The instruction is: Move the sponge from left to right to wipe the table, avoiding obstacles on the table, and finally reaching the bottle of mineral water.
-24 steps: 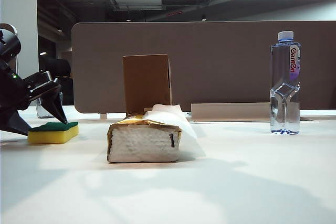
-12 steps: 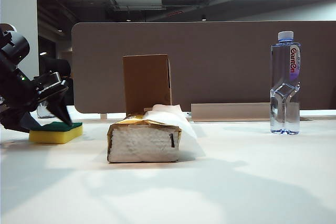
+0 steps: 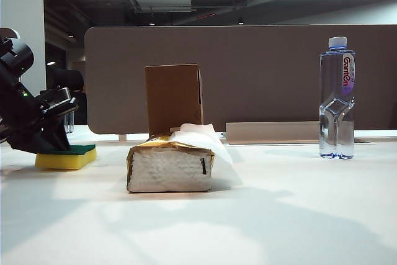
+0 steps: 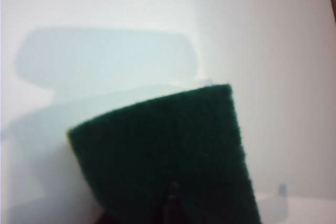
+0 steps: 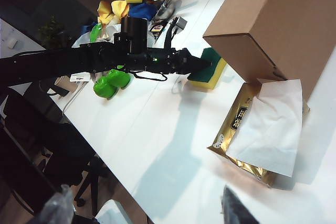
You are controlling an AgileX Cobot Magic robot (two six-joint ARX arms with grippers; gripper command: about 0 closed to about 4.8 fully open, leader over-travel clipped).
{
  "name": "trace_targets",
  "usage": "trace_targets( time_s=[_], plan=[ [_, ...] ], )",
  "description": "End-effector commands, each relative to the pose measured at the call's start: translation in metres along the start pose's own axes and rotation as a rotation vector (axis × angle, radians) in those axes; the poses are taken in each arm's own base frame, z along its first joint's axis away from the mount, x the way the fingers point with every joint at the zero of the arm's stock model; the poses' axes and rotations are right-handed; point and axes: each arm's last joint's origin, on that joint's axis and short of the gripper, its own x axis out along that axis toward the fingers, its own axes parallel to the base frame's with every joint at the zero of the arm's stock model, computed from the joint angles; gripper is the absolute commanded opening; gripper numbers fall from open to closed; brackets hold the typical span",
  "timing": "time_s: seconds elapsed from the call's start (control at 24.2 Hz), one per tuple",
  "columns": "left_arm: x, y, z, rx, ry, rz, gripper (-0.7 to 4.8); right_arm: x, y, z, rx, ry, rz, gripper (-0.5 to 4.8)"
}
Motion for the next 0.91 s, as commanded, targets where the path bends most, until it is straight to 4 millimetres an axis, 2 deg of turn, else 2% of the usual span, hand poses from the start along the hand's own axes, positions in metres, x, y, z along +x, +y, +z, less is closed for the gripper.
trace_targets(
  time_s=[0.04,0.91],
  plan=[
    [0.002,0.002,-0.007,-0.017,0.053,0.02,-0.03,-0.001,0.002,0.002,-0.02,-0.011,0.007,3.64],
    [-0.003,0.0,-0.03,-0.021,0.275,0.044,-0.05,-0.001,0.002,0.002,-0.02,-0.014,0.001,3.64]
  ],
)
